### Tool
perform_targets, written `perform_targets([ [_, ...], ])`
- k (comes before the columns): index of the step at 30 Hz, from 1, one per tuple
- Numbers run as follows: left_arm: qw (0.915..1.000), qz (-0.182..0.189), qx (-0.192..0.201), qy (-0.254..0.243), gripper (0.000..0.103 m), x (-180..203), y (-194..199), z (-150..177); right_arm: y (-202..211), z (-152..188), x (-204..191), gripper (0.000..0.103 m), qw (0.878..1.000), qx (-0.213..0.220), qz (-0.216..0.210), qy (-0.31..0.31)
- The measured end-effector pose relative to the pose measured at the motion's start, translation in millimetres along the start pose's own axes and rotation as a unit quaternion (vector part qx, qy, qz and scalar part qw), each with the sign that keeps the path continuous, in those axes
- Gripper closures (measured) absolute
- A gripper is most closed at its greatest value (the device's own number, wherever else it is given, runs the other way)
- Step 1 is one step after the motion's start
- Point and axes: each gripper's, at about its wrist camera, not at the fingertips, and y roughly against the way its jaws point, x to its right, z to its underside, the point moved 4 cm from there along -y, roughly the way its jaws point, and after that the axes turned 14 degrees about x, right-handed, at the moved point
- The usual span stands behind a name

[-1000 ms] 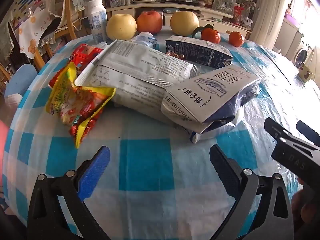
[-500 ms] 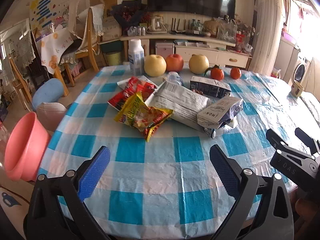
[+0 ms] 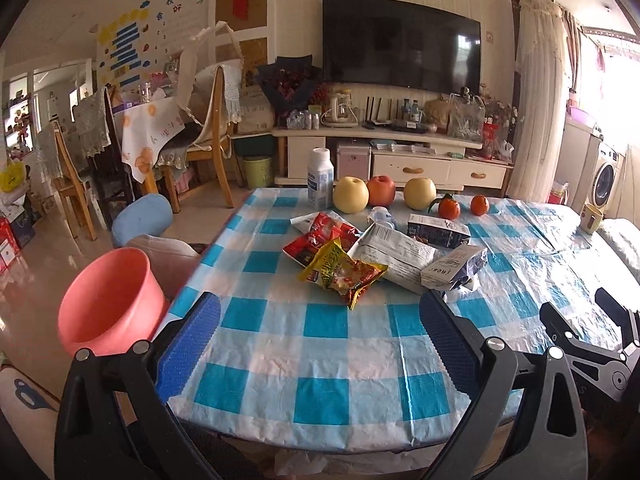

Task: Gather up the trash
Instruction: 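Move both tools toward the pile of snack bags on the table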

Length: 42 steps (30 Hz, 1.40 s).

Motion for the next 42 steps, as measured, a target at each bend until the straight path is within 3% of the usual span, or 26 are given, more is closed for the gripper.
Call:
perform_targets([
  [15, 0.9994, -0.019, 0.029, -0.003, 0.005, -13, 19, -5, 23, -10, -23, 0.004, 0.999, 0.037, -0.02, 0.022],
  [26, 0.9995, -0.019, 0.025, -0.01, 0.005, -10, 17, -1, 22, -8, -24, 0.004, 0.999, 0.033, -0.013, 0.036],
  [42, 0.9995, -0.024, -0.013, -0.013, 0.005, -14, -17, 30, 3, 2, -25, 0.004, 0.999, -0.003, -0.048, 0.02],
])
